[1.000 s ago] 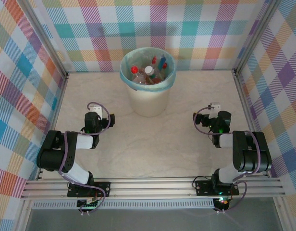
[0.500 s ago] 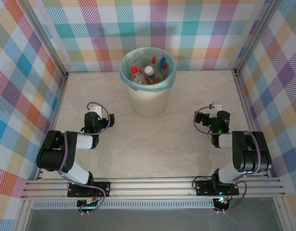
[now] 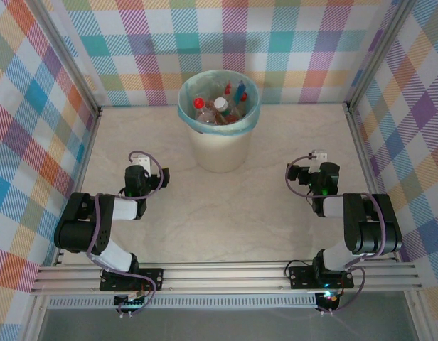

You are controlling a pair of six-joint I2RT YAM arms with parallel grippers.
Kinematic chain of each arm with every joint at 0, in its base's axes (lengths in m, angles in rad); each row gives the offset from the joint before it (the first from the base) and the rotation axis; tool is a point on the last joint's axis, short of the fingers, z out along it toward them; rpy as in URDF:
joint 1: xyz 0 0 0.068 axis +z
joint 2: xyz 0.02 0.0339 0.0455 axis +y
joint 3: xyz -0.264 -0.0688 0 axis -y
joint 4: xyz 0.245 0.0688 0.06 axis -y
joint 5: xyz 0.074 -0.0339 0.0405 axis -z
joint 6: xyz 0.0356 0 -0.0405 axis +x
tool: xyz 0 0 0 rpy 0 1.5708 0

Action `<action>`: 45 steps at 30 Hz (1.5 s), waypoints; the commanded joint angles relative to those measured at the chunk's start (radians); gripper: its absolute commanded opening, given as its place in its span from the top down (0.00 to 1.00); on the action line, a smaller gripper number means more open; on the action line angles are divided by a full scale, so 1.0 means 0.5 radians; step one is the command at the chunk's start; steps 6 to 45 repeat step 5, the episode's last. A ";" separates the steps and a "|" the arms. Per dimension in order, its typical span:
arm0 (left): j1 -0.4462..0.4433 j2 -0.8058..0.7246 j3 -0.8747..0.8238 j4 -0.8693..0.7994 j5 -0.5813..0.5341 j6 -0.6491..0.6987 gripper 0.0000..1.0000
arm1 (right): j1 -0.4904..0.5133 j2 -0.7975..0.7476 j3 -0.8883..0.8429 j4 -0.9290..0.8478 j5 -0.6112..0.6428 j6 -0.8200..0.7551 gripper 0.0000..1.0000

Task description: Put the plastic bottles in the bin

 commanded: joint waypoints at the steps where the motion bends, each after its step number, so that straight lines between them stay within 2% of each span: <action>1: 0.031 0.006 0.031 0.051 -0.006 -0.024 0.00 | 0.012 0.011 0.035 0.023 -0.039 -0.020 0.00; 45: 0.030 0.004 0.026 0.058 -0.006 -0.021 0.00 | 0.012 0.011 0.035 0.024 -0.039 -0.021 0.00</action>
